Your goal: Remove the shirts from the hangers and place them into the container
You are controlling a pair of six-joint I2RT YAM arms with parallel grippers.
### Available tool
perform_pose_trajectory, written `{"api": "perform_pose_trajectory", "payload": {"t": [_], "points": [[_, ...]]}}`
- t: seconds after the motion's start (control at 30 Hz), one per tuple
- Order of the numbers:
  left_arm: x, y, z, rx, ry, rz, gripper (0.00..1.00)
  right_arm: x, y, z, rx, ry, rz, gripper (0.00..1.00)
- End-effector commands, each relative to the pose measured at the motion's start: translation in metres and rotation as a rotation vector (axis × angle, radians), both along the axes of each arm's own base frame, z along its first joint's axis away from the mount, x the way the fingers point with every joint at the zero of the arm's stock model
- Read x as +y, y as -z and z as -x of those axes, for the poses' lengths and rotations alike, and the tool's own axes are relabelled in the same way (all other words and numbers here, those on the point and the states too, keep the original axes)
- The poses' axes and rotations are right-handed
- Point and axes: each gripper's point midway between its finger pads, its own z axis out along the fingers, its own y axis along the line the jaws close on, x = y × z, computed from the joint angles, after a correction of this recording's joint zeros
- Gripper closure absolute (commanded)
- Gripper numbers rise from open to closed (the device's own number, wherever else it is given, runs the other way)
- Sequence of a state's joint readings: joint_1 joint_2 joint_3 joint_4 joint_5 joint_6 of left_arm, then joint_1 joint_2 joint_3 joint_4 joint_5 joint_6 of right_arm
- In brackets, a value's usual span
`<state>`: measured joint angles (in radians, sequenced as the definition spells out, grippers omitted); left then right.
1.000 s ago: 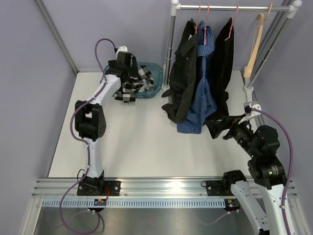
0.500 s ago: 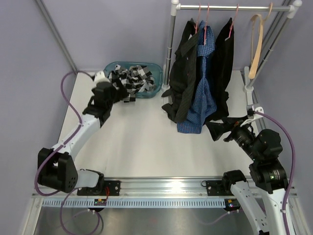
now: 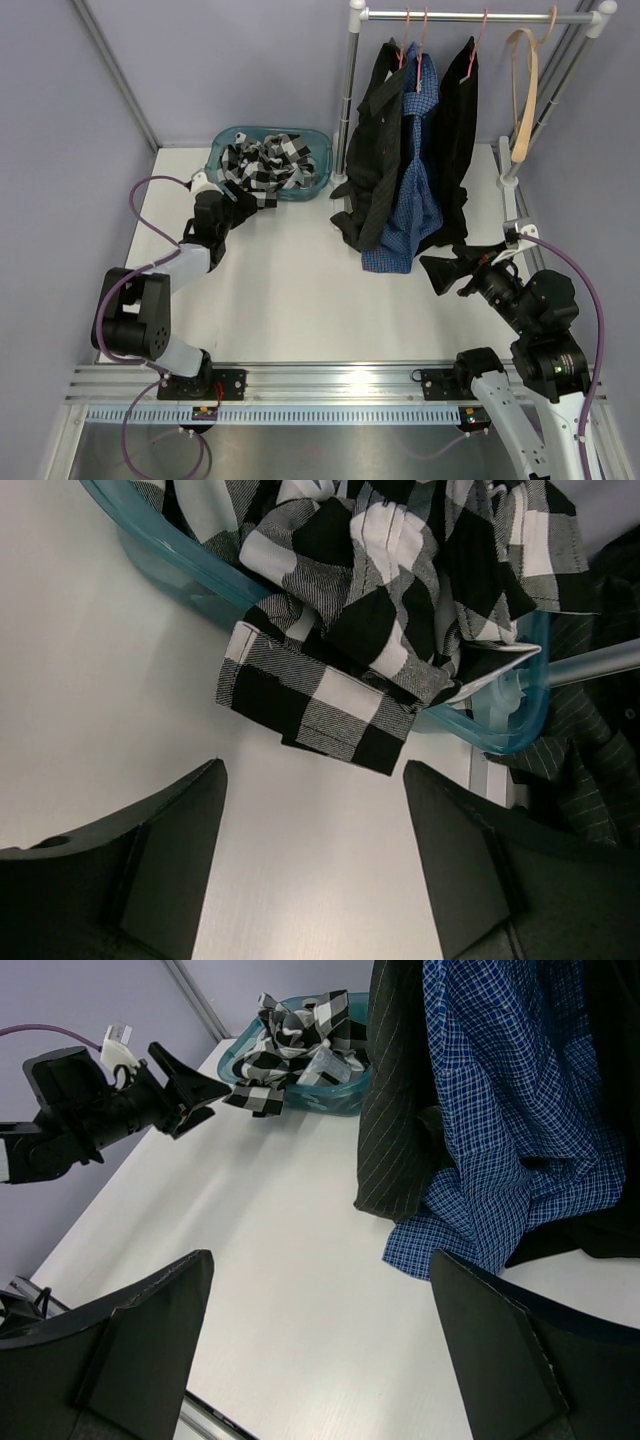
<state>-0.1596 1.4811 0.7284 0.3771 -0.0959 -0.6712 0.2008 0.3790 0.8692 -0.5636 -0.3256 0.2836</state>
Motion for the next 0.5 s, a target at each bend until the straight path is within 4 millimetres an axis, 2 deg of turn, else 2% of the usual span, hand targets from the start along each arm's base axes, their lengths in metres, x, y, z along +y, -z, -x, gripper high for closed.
{"api": "perform_pose_trajectory", "payload": {"t": [0.0, 0.23, 0.3, 0.47], "points": [[-0.003, -0.03, -0.03, -0.139, 0.004, 0.028, 0.27, 0.004, -0.001, 0.005, -0.013, -0.028, 0.005, 0.01], [0.007, -0.011, -0.043, -0.115, -0.014, -0.008, 0.3, 0.004, 0.003, 0.003, -0.006, -0.028, 0.013, 0.01], [0.009, -0.011, -0.048, -0.125, -0.011, -0.005, 0.31, 0.004, 0.004, 0.002, -0.005, -0.027, 0.015, 0.0], [0.004, -0.007, -0.062, -0.123, 0.024, -0.008, 0.41, 0.006, 0.009, -0.001, 0.006, -0.035, 0.018, 0.01]]}}
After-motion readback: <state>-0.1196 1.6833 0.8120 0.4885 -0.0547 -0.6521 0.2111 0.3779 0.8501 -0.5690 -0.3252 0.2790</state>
